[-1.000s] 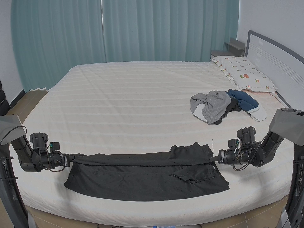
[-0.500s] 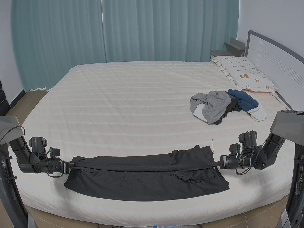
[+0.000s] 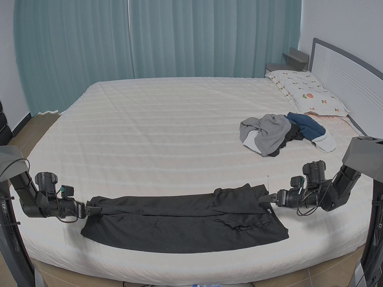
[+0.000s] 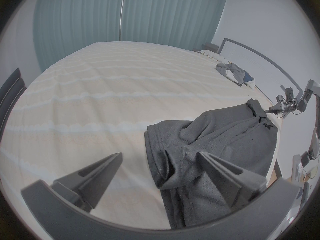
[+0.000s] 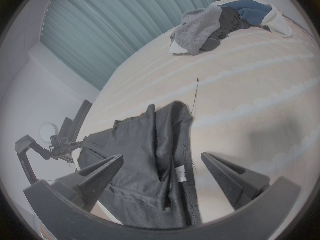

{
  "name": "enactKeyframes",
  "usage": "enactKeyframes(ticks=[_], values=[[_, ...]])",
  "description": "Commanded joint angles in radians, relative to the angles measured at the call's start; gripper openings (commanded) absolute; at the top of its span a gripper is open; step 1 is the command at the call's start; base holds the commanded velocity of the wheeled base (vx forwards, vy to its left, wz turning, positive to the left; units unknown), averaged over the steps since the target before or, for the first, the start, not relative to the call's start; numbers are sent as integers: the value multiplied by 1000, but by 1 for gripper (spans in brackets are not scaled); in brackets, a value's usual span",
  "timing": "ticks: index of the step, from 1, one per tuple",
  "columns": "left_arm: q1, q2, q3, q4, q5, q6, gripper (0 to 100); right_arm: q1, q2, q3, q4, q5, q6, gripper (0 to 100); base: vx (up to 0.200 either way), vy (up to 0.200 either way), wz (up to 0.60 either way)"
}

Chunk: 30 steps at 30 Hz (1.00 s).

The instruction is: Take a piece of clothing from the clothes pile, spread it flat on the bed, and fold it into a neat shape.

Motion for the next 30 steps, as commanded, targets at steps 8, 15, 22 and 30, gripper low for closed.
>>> enactKeyframes(ticks=[8, 15, 22, 30], values=[[24, -22, -46, 3, -61, -162, 100, -9, 33, -92, -5, 0, 233, 100, 0, 0, 0], [7, -14, -97, 14, -58, -297, 100, -11, 55, -132, -5, -3, 352, 100, 0, 0, 0], [-91, 1, -140, 20, -21, -515, 100, -8, 94, -151, -5, -28, 420, 100, 0, 0, 0], [-142, 81, -190, 21, 146, -535, 100, 0, 110, -135, -68, -35, 426, 100, 0, 0, 0]])
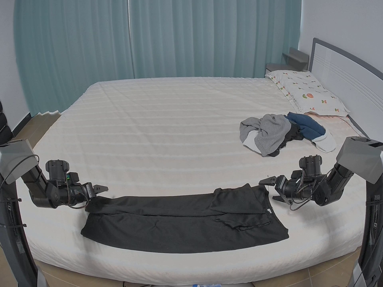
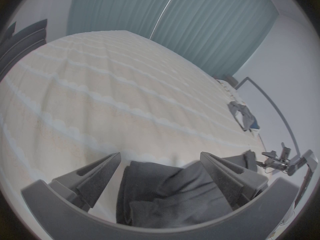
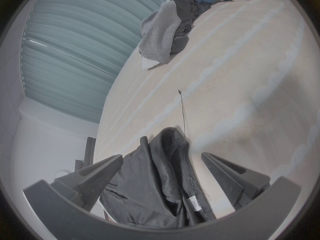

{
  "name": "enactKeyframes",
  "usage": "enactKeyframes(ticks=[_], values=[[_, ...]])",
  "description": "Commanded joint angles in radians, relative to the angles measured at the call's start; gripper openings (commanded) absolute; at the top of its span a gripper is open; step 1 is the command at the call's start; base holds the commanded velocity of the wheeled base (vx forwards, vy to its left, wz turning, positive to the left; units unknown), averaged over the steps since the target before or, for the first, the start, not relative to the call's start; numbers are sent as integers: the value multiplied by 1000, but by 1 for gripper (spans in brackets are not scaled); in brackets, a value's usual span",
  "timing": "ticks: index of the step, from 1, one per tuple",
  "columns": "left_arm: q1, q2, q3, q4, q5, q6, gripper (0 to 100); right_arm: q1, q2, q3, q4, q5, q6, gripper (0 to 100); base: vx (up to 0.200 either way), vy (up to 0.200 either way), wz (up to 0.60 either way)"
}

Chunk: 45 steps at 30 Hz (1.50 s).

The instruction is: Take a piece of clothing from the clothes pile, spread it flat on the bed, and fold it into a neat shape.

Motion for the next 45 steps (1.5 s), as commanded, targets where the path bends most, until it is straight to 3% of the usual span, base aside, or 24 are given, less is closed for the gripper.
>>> enactKeyframes(ticks=[1, 6, 7, 39, 40, 45], values=[[-30, 59, -31, 1, 40, -8, 100, 6, 28, 12, -43, -10, 4, 100, 0, 0, 0], [-32, 55, -42, 27, 46, -28, 100, 10, 37, 12, -57, -26, 4, 100, 0, 0, 0], [-32, 53, -49, 41, 46, -31, 0, 10, 37, 12, -57, -26, 4, 100, 0, 0, 0], [8, 44, -92, 72, 52, -34, 0, 59, 96, -80, -67, -84, 59, 100, 0, 0, 0], [8, 46, -92, 72, 50, -34, 0, 65, 100, -83, -67, -87, 59, 0, 0, 0, 0], [9, 49, -92, 70, 52, -34, 0, 76, 125, -104, -69, -147, 55, 0, 0, 0, 0]])
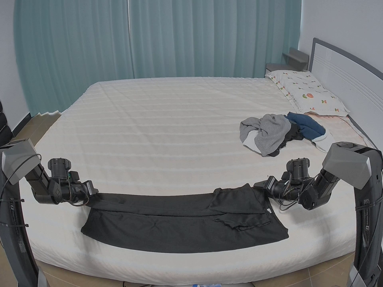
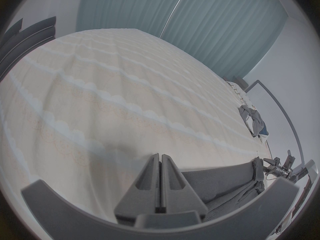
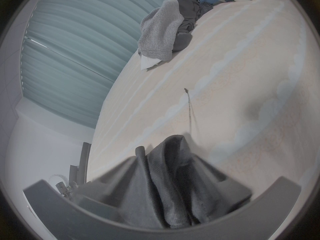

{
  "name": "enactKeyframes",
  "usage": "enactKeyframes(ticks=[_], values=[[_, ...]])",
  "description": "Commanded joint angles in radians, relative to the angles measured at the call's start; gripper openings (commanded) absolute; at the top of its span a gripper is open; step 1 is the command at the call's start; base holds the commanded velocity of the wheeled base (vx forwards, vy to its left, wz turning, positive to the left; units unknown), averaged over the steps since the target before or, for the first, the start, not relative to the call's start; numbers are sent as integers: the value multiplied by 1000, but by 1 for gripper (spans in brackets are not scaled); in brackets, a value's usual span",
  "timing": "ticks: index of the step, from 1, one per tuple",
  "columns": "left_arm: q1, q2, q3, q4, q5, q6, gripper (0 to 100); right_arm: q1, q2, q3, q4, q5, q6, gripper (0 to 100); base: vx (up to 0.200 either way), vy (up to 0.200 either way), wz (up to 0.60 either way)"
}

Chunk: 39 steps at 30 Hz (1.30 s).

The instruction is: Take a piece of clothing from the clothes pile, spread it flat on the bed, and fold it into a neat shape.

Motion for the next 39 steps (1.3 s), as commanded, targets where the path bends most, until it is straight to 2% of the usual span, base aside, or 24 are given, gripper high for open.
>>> enactKeyframes(ticks=[1, 9, 18, 19, 28, 35, 37, 39], values=[[1, 5, 0, -1, -1, -1, 0, 6, 26, -24, -6, -24, 2, 0, 0, 0, 0], [1, 5, 0, -1, 0, 1, 0, -17, 21, -22, -99, -29, 30, 0, 0, 0, 0], [0, 5, 3, 4, -1, 10, 0, -23, 38, -27, -102, -29, 30, 0, 0, 0, 0], [0, 3, 5, 4, -1, 10, 100, -23, 40, -25, -102, -29, 30, 100, 0, 0, 0], [1, -11, 2, 4, -3, 1, 100, -40, 1, 2, -127, -25, 31, 100, 0, 0, 0], [4, -94, 39, 28, -3, -4, 100, -49, -43, 42, -127, -19, 48, 100, 0, 0, 0], [-3, -138, 46, 76, 0, -4, 100, -44, -55, 48, -124, -24, 51, 100, 0, 0, 0], [-26, -164, 35, 149, 52, -1, 100, -41, -83, 45, -110, -27, 49, 100, 0, 0, 0]])
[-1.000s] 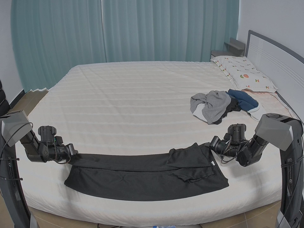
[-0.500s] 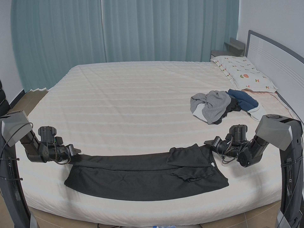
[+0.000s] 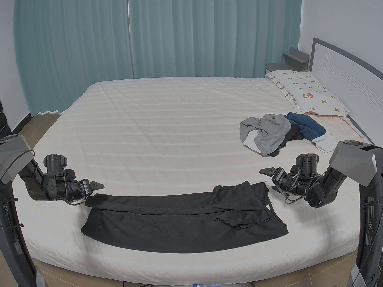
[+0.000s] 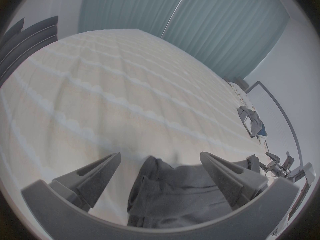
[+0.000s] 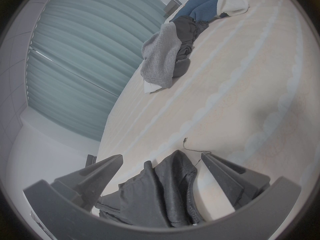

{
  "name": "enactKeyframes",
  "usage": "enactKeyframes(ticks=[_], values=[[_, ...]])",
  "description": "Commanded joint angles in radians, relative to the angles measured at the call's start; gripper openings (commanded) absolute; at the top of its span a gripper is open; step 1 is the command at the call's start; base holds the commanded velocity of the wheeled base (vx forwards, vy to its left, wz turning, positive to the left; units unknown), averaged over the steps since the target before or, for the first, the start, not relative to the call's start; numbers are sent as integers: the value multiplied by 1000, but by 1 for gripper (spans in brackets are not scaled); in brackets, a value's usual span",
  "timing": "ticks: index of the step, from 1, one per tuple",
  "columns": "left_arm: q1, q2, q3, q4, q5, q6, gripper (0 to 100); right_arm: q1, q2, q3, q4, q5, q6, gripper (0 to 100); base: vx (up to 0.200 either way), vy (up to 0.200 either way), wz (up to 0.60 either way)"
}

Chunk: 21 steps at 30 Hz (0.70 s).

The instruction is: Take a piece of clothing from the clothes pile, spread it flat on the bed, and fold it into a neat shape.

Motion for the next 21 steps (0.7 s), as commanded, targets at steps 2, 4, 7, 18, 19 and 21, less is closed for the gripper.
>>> enactKeyframes(ticks=[2, 4, 7, 18, 19, 21], values=[[-38, -74, -8, 93, 111, 3, 100, 8, -81, 8, 34, -6, 0, 100, 0, 0, 0], [-51, -67, -13, 98, 138, 3, 100, 16, -106, 10, 72, -6, 2, 100, 0, 0, 0], [-52, -61, -11, 98, 143, -1, 100, 28, -144, 25, 130, -6, 5, 100, 0, 0, 0], [-38, -98, 157, -37, 128, -195, 100, 71, -277, 287, 87, -3, 38, 100, 0, 0, 0], [-38, -123, 206, -63, 126, -216, 100, 88, -313, 344, 63, -1, 72, 100, 0, 0, 0], [-38, -147, 259, -80, 125, -218, 100, 97, -334, 385, 32, -1, 100, 100, 0, 0, 0]])
